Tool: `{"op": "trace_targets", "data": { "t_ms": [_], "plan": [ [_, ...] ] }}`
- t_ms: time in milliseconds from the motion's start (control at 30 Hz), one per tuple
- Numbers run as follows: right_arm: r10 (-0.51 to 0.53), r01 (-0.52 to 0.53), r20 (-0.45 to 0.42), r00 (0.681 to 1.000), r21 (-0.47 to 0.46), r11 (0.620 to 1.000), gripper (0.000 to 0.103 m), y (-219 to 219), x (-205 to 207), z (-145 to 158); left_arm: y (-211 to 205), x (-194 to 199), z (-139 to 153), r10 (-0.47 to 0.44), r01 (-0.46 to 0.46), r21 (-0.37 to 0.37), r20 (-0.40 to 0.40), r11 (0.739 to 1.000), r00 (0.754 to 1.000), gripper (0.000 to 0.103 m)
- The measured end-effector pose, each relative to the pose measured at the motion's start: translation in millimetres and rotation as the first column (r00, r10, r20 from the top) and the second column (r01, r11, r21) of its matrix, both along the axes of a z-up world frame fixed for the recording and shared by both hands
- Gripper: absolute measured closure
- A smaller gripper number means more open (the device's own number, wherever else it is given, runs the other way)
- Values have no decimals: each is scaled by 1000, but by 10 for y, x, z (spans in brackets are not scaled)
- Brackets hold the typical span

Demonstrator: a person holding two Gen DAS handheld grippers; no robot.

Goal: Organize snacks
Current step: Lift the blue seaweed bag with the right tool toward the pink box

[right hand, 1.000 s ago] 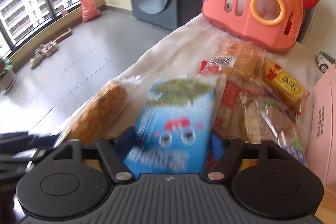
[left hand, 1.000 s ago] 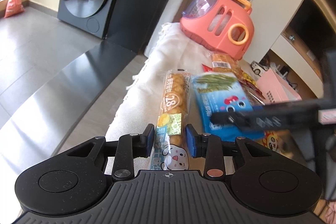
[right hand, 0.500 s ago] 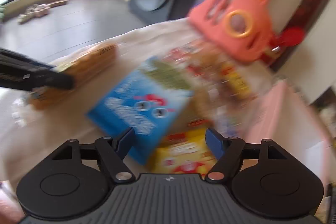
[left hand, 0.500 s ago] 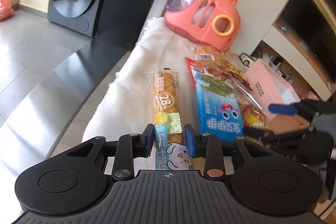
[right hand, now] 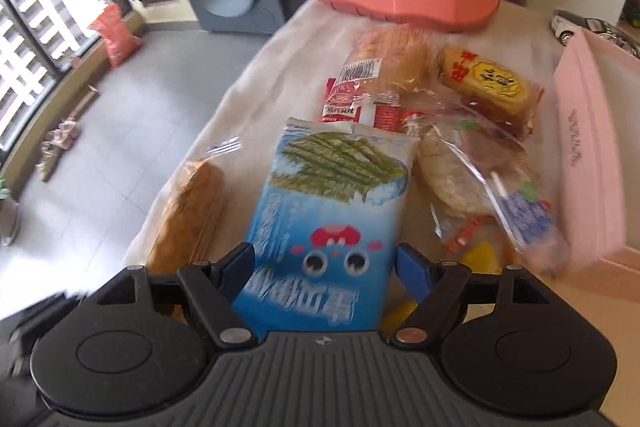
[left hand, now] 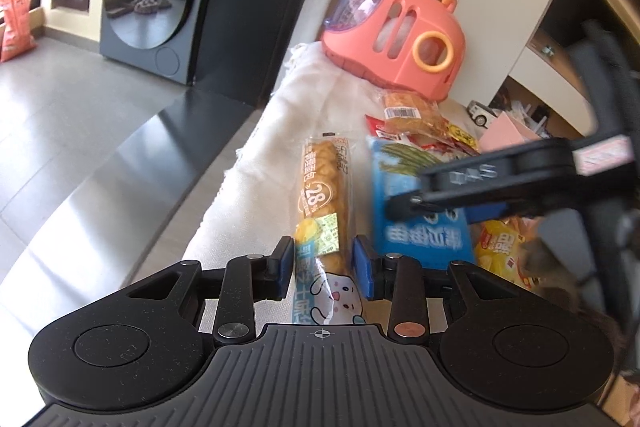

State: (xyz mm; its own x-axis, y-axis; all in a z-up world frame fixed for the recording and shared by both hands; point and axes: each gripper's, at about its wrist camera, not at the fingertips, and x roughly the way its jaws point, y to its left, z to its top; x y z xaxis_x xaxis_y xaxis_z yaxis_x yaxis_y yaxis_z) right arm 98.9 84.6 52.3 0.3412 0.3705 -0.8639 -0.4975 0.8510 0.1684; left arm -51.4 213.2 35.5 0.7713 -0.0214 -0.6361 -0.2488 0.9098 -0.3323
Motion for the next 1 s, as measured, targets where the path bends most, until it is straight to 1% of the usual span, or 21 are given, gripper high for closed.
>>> {"op": "trace_targets", "data": {
  "t_ms": [33,67,100,167,200,233,267,400,467,500,567,633,700,733,767,800,833,867,933,1000],
  "plan": [
    [3,-3,-7,1000,-11,1000,21,56,35,-50,4,0,-4,0,0,-4,1,1000,1000,65],
    [2,-2,-4,1000,-11,1000,19,77,59,-77,14,-3,-7,1,-1,-9,2,1000,1000,65],
    [6,-6,-1,1000,-8,1000,20,87,63,-75,16,-4,-11,1,-1,-13,4,1000,1000,65],
    [41,-41,2,999,-1,999,34,69,38,-57,25,-8,-19,2,-2,-19,6,1000,1000,65],
    [62,-62,2,998,1,998,35,45,18,-42,24,-5,-21,2,-2,-23,7,1000,1000,65],
    [82,-82,-1,997,3,997,42,10,-8,-29,24,1,-25,1,-1,-27,6,1000,1000,65],
    [105,-105,-10,994,8,994,44,-29,-43,-9,23,10,-29,-2,2,-30,5,1000,1000,65],
    [201,-200,-40,979,29,979,47,-223,-201,7,12,72,-47,-12,11,-34,-11,999,1000,64],
    [244,-244,-44,969,16,970,54,-290,-288,-1,13,137,-37,-16,16,-26,-20,1000,1000,65],
    [264,-264,-42,964,6,965,56,-315,-324,-7,17,179,-28,-19,18,-21,-22,1000,1000,65],
    [301,-302,-17,953,-19,953,57,-356,-395,-1,38,268,-22,-18,17,-23,-25,1000,1000,65],
    [310,-308,24,950,-62,949,57,-390,-433,24,56,335,-38,-12,11,-25,-33,1000,999,65],
    [281,-264,124,952,-134,955,55,-408,-449,65,22,351,-45,-16,16,-16,-37,1000,999,65],
    [263,-235,176,949,-168,957,48,-413,-446,80,-3,342,-48,-20,20,-7,-39,1000,999,65],
    [242,-206,206,948,-181,962,35,-420,-430,103,-27,328,-54,-25,25,0,-42,1000,999,64],
    [220,-187,209,953,-166,968,29,-435,-402,125,-45,320,-61,-28,28,5,-46,1000,999,64],
    [194,-171,194,962,-131,977,23,-451,-360,147,-62,300,-66,-29,29,13,-48,999,998,64],
    [164,-151,163,973,-86,985,23,-458,-308,163,-74,283,-65,-29,30,22,-48,999,998,64],
    [102,-102,71,992,-5,995,23,-432,-147,156,-83,265,-58,-29,31,31,-50,999,998,64],
    [29,-28,-21,999,44,999,22,-361,-20,106,-83,250,-59,-30,31,35,-50,999,998,64]
  ]
}}
